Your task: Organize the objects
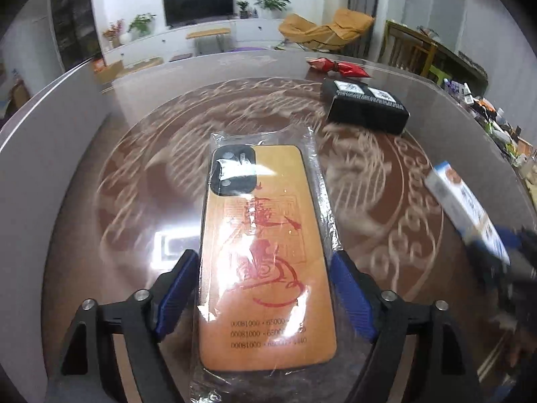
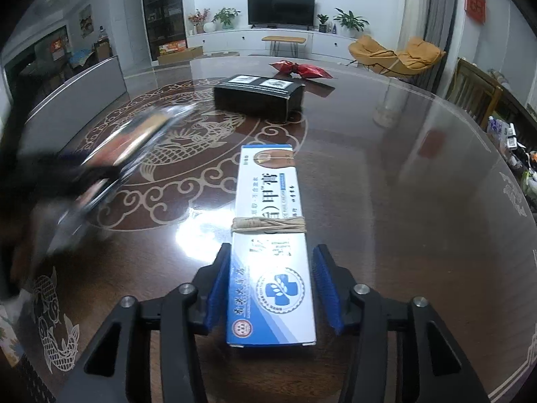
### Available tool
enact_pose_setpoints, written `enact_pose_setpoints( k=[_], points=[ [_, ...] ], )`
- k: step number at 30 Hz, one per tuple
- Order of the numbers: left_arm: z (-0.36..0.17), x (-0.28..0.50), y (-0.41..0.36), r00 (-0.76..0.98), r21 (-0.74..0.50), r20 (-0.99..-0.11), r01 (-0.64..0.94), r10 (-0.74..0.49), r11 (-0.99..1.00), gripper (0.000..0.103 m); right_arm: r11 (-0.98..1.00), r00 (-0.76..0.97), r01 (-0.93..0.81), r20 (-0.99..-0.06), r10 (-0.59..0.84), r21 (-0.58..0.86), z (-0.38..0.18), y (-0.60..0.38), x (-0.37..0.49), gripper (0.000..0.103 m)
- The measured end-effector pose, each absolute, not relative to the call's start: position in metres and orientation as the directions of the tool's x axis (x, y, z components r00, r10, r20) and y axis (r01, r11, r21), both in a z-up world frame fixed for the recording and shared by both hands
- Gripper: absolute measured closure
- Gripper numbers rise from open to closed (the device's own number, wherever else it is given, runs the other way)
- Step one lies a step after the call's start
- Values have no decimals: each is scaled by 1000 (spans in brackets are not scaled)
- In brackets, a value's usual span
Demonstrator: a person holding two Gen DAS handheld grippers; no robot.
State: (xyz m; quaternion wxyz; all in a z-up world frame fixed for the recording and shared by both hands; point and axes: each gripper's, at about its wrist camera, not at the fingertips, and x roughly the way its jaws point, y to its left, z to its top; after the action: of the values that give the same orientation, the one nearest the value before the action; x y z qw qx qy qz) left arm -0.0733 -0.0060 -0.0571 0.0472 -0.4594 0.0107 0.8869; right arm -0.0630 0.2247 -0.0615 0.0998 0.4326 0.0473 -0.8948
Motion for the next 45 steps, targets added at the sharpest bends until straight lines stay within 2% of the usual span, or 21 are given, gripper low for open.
enact_pose_setpoints(
  k=[1,3,4,45],
  points=[
    [-58,-68,-13,-577,-26,-814,-84,70,-996,13,-974,-601,225,-787,-140,2,-62,221,-65,41],
    [-62,-62,-13,-579,-14,-813,-91,65,-996,2,-973,-583,226,-806,-101,-41,-67,212,-71,0],
    [-63,-59,-11,-574,-9,-816,-100,65,-995,0,-974,-575,223,-812,-101,-37,-69,210,-74,0],
    [-64,-78,-2,-570,-5,-818,-133,81,-991,0,-977,-569,210,-815,-110,-15,-71,214,-79,0]
  ],
)
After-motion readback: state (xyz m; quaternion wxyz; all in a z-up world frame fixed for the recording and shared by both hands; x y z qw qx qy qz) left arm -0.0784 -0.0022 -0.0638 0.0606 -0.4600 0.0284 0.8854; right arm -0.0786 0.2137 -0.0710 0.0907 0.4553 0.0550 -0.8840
